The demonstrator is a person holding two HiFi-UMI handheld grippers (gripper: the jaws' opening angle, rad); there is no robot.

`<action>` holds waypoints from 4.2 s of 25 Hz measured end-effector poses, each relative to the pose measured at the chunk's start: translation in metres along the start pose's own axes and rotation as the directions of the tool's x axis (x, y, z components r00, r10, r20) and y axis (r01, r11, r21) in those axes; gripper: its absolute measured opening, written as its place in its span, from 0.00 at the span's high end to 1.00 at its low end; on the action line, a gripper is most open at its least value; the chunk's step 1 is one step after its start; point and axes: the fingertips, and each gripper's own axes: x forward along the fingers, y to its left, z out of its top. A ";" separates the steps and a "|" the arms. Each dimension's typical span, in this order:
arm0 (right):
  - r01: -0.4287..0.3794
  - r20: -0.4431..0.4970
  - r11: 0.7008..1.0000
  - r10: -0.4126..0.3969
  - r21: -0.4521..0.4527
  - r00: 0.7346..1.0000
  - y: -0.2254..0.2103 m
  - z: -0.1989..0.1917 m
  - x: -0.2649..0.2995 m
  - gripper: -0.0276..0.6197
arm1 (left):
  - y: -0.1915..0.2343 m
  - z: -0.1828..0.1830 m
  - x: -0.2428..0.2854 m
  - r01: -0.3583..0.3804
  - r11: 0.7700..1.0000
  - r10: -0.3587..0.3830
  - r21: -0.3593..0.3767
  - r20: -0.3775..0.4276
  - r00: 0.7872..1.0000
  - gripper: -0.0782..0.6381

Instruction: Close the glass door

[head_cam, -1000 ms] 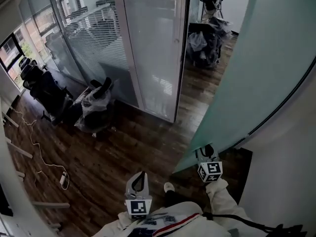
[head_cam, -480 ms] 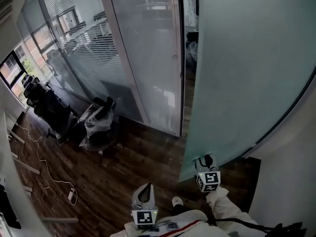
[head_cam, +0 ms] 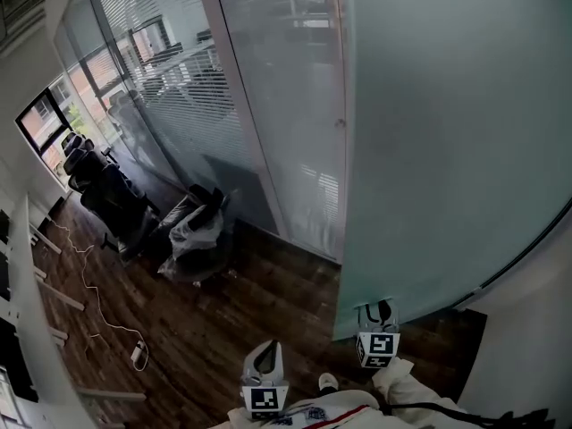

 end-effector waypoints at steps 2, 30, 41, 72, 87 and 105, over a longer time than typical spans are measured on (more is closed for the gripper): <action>0.020 0.009 1.000 -0.020 -0.004 1.000 -0.003 0.001 0.006 0.74 | -0.001 0.008 0.012 -0.005 1.000 0.005 0.015 0.009 1.000 0.89; 0.124 -0.019 0.992 -0.124 -0.001 0.992 -0.026 0.016 0.112 0.74 | 0.076 0.038 0.170 0.100 0.995 -0.100 0.002 0.112 0.989 0.89; 0.223 -0.053 0.975 -0.222 0.008 0.974 -0.055 0.013 0.167 0.74 | 0.136 0.034 0.246 0.170 0.985 -0.174 0.040 0.111 0.979 0.89; 0.439 -0.030 0.898 -0.439 0.007 0.898 -0.126 0.034 0.298 0.74 | 0.145 0.077 0.415 0.438 0.887 -0.454 0.142 0.112 0.884 0.89; 0.462 -0.035 0.887 -0.462 0.003 0.886 -0.142 0.037 0.332 0.74 | 0.105 0.125 0.486 0.482 0.863 -0.497 0.154 0.084 0.864 0.89; 0.536 0.009 0.844 -0.536 -0.001 0.844 -0.177 0.054 0.373 0.74 | 0.094 0.128 0.540 0.439 0.887 -0.451 0.141 0.064 0.890 0.89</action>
